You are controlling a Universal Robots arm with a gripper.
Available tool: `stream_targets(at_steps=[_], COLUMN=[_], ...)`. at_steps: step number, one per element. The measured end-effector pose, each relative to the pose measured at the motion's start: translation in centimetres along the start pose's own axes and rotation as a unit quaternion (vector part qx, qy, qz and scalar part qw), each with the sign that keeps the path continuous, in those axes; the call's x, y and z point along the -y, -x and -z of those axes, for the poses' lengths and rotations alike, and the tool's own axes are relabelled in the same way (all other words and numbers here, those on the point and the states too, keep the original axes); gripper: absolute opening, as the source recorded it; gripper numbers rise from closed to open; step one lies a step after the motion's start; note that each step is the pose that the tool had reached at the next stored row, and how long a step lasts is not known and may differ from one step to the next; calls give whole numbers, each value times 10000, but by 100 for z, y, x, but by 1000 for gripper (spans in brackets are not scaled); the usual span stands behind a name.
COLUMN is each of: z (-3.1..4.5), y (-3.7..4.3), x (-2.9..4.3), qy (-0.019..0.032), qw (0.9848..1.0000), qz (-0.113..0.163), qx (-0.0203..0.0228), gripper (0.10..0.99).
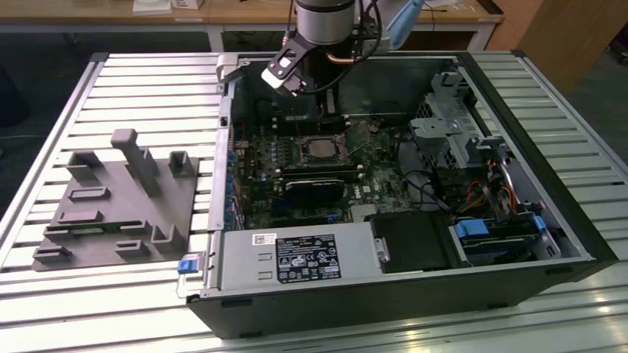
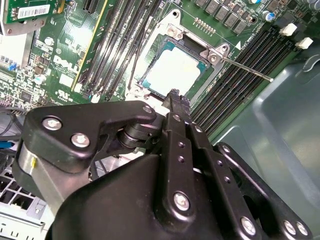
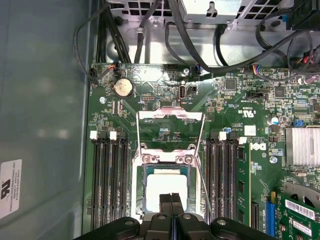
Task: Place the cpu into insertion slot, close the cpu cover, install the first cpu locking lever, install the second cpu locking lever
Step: 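Close the cpu cover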
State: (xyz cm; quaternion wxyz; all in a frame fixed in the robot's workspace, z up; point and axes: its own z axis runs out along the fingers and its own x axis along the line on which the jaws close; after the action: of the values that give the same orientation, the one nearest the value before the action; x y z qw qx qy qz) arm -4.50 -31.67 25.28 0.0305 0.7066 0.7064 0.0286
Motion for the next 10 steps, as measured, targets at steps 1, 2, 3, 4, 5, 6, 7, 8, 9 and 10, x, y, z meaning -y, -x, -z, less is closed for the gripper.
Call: stream_targets(at_steps=[1, 2, 3, 4, 5, 6, 7, 8, 9, 10], z=[0, 0, 0, 0, 1, 1, 1, 3, 7, 14], y=[0, 0, 0, 0, 0, 0, 0, 0, 0, 1], x=[0, 0, 0, 0, 0, 0, 0, 0, 0, -1], qy=[0, 0, 0, 0, 0, 0, 0, 0, -2, -2], qw=[10000, 10000, 10000, 10000, 10000, 10000, 10000, 10000, 10000, 10000], qz=[0, 0, 0, 0, 0, 0, 0, 0, 0, 0], qx=[0, 0, 0, 0, 0, 0, 0, 0, 3, 2], gripper=[106, 106, 106, 106, 106, 106, 106, 106, 106, 106])
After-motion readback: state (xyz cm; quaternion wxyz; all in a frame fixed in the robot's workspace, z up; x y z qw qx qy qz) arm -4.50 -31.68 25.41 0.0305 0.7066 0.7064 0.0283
